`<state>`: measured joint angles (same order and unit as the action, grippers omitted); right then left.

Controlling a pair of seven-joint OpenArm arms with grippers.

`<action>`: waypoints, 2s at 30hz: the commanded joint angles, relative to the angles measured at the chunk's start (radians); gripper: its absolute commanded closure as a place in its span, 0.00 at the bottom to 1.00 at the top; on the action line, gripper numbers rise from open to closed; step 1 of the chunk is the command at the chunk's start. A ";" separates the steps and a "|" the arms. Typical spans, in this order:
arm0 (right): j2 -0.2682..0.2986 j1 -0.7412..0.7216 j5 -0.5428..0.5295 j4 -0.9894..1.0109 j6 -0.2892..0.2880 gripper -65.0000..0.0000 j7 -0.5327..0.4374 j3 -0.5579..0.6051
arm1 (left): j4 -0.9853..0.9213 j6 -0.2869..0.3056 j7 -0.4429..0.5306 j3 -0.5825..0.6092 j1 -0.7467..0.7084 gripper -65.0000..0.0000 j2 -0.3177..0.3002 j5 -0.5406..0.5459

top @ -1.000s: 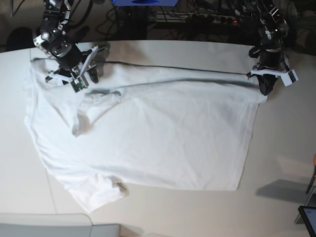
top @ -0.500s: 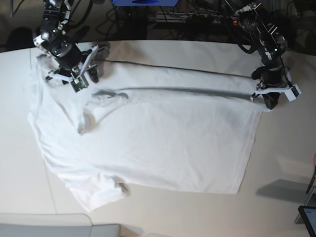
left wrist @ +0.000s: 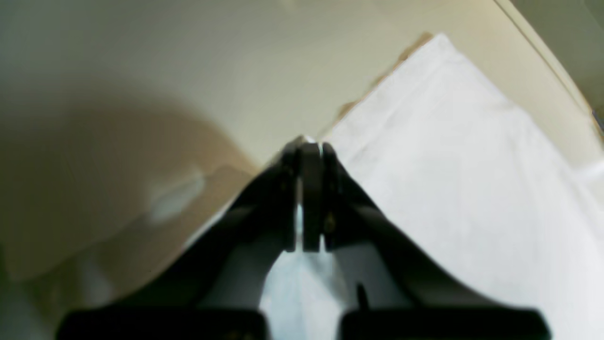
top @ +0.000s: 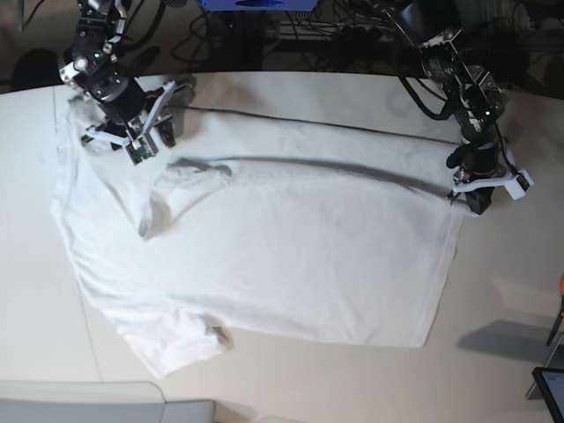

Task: Fold the T-shirt properly

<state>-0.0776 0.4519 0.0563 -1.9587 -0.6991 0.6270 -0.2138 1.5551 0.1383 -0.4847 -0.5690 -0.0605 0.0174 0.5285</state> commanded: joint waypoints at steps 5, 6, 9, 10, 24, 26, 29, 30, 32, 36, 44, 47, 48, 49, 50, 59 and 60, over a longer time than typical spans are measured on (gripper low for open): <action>0.005 -0.002 -0.013 -0.014 0.001 0.70 -0.011 0.003 | -0.040 0.002 0.025 -0.003 0.047 1.00 0.003 0.008; 0.005 -0.002 -0.013 -0.014 0.001 0.70 -0.011 0.003 | -0.051 -0.007 0.025 -0.003 0.054 1.00 0.003 0.008; 0.005 -0.002 -0.013 -0.015 0.001 0.70 -0.009 0.003 | -0.069 -0.042 0.031 -0.003 0.066 1.00 0.003 0.008; 0.006 -0.002 -0.013 -0.015 0.001 0.70 -0.009 0.004 | -0.069 -0.059 0.031 -0.003 0.067 1.00 0.003 0.008; 0.008 -0.008 -0.008 -0.021 0.001 0.70 0.034 0.129 | -0.063 -0.082 0.028 -0.003 0.069 0.75 0.000 0.008; 0.002 -0.009 -0.008 -0.023 0.001 0.70 0.034 0.136 | -0.063 -0.082 0.030 -0.003 0.069 0.67 -0.001 0.008; 0.000 -0.021 -0.008 -0.023 0.001 0.69 0.034 0.136 | -0.063 -0.082 0.030 -0.003 0.069 0.62 -0.006 0.008; 0.000 -0.023 -0.009 -0.023 0.001 0.69 0.034 0.138 | -0.063 -0.082 0.028 -0.003 0.069 0.62 -0.007 0.008; 0.000 -0.035 -0.013 -0.023 0.001 0.69 0.037 0.138 | -0.068 -0.082 0.028 -0.003 0.069 0.62 -0.007 0.008; 0.000 -0.083 -0.013 -0.017 0.001 0.69 0.116 0.138 | -0.069 -0.082 0.028 -0.003 0.067 0.62 -0.007 0.008; -0.004 -0.178 -0.016 -0.012 0.001 0.69 0.213 0.138 | -0.063 -0.082 0.028 -0.003 0.057 0.62 -0.007 0.008; -0.008 -0.216 -0.054 0.014 0.001 0.69 0.244 0.138 | -0.068 -0.082 0.028 -0.003 0.055 0.62 -0.007 0.008; -0.008 -0.232 -0.059 0.032 0.001 0.69 0.250 0.138 | -0.068 -0.082 0.028 -0.003 0.054 0.62 -0.007 0.008; -0.008 -0.244 -0.059 0.051 0.001 0.69 0.251 0.138 | -0.068 -0.082 0.028 -0.003 0.054 0.62 -0.007 0.008; -0.008 -0.262 -0.059 0.074 0.001 0.69 0.253 0.138 | -0.068 -0.082 0.028 -0.003 0.049 0.62 -0.007 0.008; -0.006 -0.394 -0.057 0.243 0.001 0.69 0.244 0.103 | -0.063 -0.082 0.028 -0.007 0.040 0.62 -0.010 0.008; -0.006 -0.410 -0.057 0.246 0.001 0.69 0.244 0.083 | -0.064 -0.082 0.028 -0.004 0.040 0.62 -0.017 0.008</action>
<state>-0.0875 0.0586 0.0036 -1.6955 -0.7025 0.8898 -0.1265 1.4715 0.0521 -0.4793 -0.5739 -0.0330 0.0158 0.5285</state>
